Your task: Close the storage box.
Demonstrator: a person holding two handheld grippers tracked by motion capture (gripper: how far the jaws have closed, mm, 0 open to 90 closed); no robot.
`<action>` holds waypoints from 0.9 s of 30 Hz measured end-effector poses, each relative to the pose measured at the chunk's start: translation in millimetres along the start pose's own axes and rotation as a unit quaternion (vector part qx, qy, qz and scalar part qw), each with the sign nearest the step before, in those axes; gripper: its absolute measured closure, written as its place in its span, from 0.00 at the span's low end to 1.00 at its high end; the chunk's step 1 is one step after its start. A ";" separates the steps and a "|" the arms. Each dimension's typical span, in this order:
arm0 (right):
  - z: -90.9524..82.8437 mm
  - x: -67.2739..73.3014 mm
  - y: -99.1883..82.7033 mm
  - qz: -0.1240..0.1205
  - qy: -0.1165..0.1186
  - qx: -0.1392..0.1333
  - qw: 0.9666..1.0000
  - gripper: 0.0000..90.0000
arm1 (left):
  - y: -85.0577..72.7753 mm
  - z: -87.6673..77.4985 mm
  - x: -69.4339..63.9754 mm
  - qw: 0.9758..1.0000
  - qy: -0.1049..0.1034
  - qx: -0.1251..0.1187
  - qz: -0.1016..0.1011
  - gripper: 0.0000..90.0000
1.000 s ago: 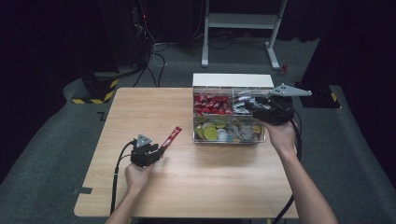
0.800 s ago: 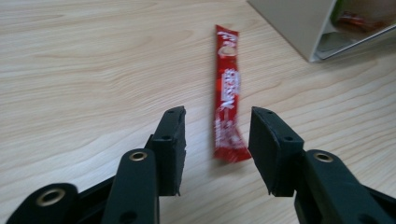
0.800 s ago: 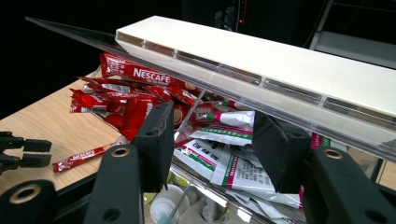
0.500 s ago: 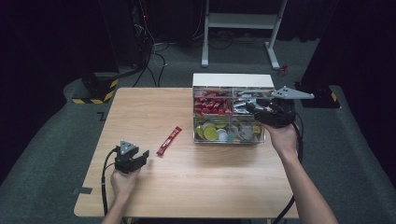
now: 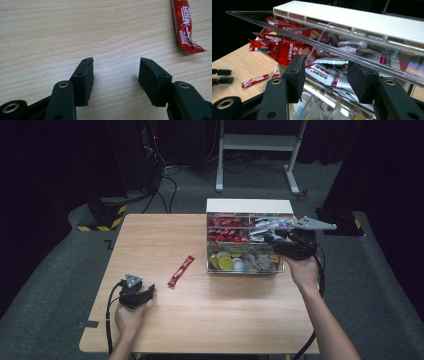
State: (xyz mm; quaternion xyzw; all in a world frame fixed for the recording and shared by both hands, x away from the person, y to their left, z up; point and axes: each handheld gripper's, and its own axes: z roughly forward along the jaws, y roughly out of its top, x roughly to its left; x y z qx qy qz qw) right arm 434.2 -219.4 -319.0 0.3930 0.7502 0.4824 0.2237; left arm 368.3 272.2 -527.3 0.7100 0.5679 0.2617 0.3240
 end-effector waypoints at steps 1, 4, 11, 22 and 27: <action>0.2 0.2 -0.8 0.000 0.000 0.001 1.000 0.55 | 0.1 0.1 -0.1 1.000 0.000 0.000 0.001 0.51; 1.8 0.1 -5.4 0.004 0.003 0.004 1.000 0.54 | 0.5 0.9 -0.6 1.000 -0.002 0.001 0.003 0.47; 9.3 0.7 -18.5 0.009 0.009 0.018 1.000 0.54 | 1.2 1.9 -1.3 1.000 0.001 0.001 0.001 0.45; 9.4 5.8 -24.5 0.000 0.011 0.019 1.000 0.53 | 1.1 1.9 -2.0 1.000 0.001 0.002 -0.001 0.44; -0.6 14.0 -25.4 -0.010 0.020 0.012 1.000 0.53 | 1.1 1.8 -2.1 1.000 0.001 0.003 -0.001 0.43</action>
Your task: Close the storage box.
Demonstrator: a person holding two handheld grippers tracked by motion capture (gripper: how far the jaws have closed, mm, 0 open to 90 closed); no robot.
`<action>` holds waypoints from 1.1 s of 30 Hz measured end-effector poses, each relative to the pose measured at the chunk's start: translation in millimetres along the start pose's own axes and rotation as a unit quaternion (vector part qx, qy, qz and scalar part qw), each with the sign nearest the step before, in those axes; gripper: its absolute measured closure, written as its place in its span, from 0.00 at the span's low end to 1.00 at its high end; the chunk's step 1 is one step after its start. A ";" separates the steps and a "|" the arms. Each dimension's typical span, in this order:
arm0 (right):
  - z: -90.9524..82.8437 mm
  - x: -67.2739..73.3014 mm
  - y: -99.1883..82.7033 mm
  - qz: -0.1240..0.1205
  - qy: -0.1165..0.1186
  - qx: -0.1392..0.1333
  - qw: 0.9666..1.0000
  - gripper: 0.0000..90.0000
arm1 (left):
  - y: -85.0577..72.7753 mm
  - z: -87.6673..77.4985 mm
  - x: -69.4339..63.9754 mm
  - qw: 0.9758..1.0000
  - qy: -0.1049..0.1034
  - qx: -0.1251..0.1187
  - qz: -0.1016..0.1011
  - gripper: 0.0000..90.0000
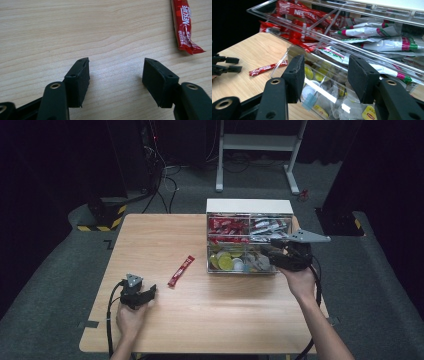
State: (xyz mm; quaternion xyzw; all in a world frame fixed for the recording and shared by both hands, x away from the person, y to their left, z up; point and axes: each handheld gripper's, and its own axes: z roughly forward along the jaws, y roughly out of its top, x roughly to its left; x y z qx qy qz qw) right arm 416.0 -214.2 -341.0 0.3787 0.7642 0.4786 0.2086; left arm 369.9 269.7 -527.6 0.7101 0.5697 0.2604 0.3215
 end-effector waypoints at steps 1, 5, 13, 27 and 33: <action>-2.2 1.2 0.0 -0.002 0.002 -0.002 1.000 0.53 | 0.0 0.0 0.0 1.000 0.000 0.000 0.000 0.43; -12.0 4.6 1.2 -0.006 0.003 -0.015 1.000 0.53 | -0.1 -0.1 -0.2 1.000 0.000 0.000 0.000 0.43; -17.4 -2.7 11.2 -0.001 -0.008 -0.031 0.999 0.54 | -0.3 0.0 -0.8 1.000 0.001 -0.001 -0.002 0.42; -9.4 -15.8 5.5 0.013 -0.021 -0.036 0.999 0.55 | -0.3 0.0 -1.0 1.000 0.001 -0.001 -0.002 0.42; -16.9 -14.6 4.1 0.012 -0.019 -0.040 0.999 0.53 | -0.3 0.0 -1.0 1.000 0.001 -0.001 -0.002 0.42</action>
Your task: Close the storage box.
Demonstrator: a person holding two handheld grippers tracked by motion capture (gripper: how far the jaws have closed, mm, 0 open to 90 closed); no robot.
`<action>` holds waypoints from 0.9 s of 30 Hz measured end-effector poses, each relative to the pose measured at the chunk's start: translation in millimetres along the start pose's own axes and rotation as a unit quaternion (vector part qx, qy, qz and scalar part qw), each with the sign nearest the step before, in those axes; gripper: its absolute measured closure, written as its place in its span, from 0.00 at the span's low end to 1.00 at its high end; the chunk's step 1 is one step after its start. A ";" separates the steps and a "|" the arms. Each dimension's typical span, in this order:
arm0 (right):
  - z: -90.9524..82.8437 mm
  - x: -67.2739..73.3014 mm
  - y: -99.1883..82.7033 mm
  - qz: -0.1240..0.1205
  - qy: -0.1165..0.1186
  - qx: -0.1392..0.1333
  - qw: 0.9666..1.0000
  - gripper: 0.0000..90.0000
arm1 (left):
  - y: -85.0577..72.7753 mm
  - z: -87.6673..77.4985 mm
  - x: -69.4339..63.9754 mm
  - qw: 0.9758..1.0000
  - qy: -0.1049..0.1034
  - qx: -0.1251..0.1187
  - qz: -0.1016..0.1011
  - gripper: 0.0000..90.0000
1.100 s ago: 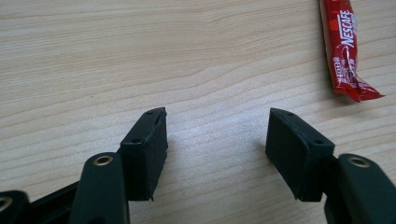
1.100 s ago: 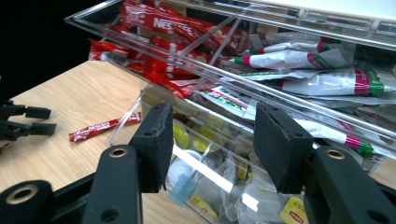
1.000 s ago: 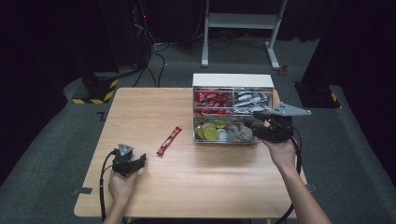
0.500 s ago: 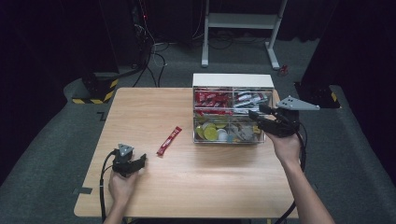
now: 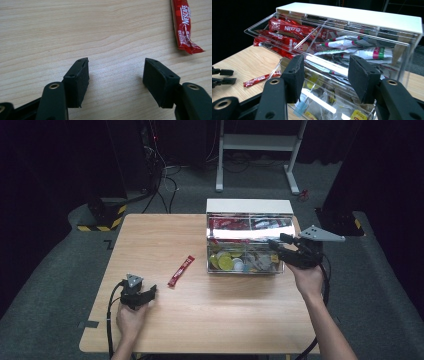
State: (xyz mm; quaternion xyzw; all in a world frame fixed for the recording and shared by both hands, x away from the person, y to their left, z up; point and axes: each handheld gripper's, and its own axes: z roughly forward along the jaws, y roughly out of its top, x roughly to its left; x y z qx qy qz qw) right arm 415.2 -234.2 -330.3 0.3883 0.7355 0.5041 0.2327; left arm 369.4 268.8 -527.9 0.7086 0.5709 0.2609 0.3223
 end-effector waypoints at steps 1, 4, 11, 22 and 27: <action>-2.0 -0.5 -1.1 0.002 0.000 -0.002 1.000 0.52 | 0.0 0.0 0.0 1.000 0.000 0.000 0.000 0.42; -6.4 -2.6 -7.4 0.004 -0.003 0.000 1.000 0.52 | 0.0 0.0 0.0 1.000 0.000 0.000 0.000 0.42; -18.7 -12.9 -27.5 0.022 -0.009 -0.004 1.000 0.52 | 0.0 0.0 0.0 1.000 0.000 0.000 0.000 0.42; -39.9 -22.4 -46.4 0.048 -0.021 -0.011 0.999 0.51 | 0.0 0.0 0.0 1.000 -0.001 0.000 0.001 0.41; -43.7 -22.7 -53.4 0.051 -0.025 -0.007 0.998 0.51 | 0.0 0.1 -0.1 1.000 -0.001 0.000 0.002 0.41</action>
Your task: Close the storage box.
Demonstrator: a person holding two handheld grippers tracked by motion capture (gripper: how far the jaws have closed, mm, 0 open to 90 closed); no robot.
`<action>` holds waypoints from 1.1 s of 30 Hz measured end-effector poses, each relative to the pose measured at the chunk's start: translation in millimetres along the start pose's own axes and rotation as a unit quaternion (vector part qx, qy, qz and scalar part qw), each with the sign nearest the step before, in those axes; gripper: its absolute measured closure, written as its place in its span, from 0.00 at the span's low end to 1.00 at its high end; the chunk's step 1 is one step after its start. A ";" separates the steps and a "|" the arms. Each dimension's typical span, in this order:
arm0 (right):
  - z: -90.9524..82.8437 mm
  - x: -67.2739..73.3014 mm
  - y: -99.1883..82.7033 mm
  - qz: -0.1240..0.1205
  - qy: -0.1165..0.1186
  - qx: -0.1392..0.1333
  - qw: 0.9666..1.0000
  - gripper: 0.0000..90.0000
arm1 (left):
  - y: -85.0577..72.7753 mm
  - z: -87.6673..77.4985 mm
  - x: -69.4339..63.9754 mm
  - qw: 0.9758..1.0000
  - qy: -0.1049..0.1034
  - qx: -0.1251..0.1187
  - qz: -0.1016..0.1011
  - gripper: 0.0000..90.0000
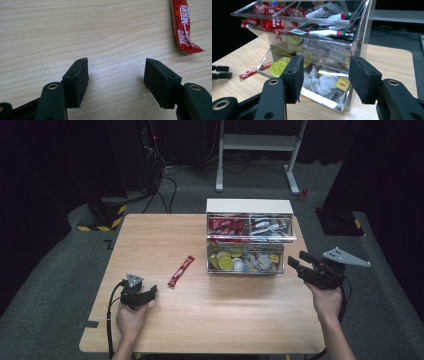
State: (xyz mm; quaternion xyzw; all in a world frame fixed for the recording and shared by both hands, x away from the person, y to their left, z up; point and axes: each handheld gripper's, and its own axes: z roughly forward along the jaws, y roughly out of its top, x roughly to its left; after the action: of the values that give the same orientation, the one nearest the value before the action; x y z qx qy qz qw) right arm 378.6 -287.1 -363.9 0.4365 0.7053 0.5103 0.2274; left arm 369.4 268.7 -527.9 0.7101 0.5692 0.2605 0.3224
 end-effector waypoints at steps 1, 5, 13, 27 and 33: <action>-0.1 -0.3 -1.0 -0.001 -0.001 0.002 1.000 0.51 | 0.0 0.0 0.0 1.000 0.000 0.000 0.000 0.41; -1.2 0.0 -5.1 0.001 0.000 0.000 1.000 0.51 | 0.0 0.0 0.0 1.000 0.000 0.000 0.000 0.41; 2.6 1.5 -19.2 -0.003 0.000 0.004 1.000 0.47 | 0.0 0.0 0.0 1.000 0.000 0.000 0.000 0.41; 17.1 4.6 -52.8 0.002 -0.003 0.029 1.000 0.46 | 0.0 0.0 0.1 1.000 -0.001 0.000 0.000 0.40; 23.8 5.5 -61.2 0.005 0.003 0.035 0.999 0.45 | 0.0 0.0 0.0 1.000 -0.001 0.000 0.000 0.40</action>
State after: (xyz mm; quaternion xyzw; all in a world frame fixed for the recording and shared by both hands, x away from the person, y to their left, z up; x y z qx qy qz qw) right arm 370.5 -276.1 -428.4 0.4461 0.7210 0.4879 0.2078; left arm 369.4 268.8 -527.9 0.7104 0.5690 0.2598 0.3228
